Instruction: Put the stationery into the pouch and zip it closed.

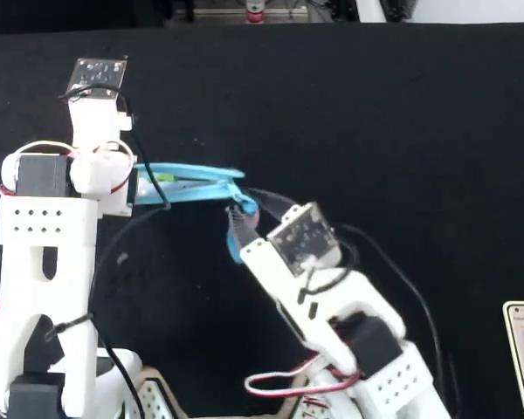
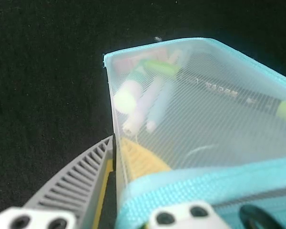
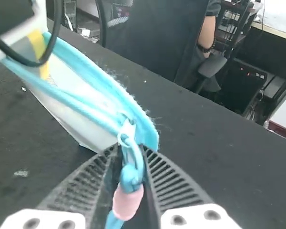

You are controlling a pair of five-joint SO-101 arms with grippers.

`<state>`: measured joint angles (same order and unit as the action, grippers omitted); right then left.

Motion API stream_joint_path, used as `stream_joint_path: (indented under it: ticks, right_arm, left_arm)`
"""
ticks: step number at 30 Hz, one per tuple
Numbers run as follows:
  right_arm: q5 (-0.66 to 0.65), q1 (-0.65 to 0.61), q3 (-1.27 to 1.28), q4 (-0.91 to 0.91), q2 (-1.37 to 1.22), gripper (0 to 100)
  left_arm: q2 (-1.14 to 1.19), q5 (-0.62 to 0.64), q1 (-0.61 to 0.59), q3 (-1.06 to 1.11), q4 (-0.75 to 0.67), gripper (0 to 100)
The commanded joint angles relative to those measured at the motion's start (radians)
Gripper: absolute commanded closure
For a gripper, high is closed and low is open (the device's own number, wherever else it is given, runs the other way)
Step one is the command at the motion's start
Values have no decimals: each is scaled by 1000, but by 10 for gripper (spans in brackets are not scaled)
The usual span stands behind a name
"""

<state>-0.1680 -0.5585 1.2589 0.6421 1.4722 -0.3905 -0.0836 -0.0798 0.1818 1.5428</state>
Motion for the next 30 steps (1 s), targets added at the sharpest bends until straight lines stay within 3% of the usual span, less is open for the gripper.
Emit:
stream_joint_path:
  ticks: [1,7,20,30]
  right_arm:
    - [2,12,-48,114,133,933]
    - [2,11,-19,155,211,892]
    - [2,14,64,28,205,891]
    - [2,15,-1,-58,-15,890]
  left_arm:
    - [18,0,-16,48,5,970]
    - [15,0,-16,48,6,970]
    - [14,3,-16,48,9,970]
    - [14,2,-16,48,9,970]
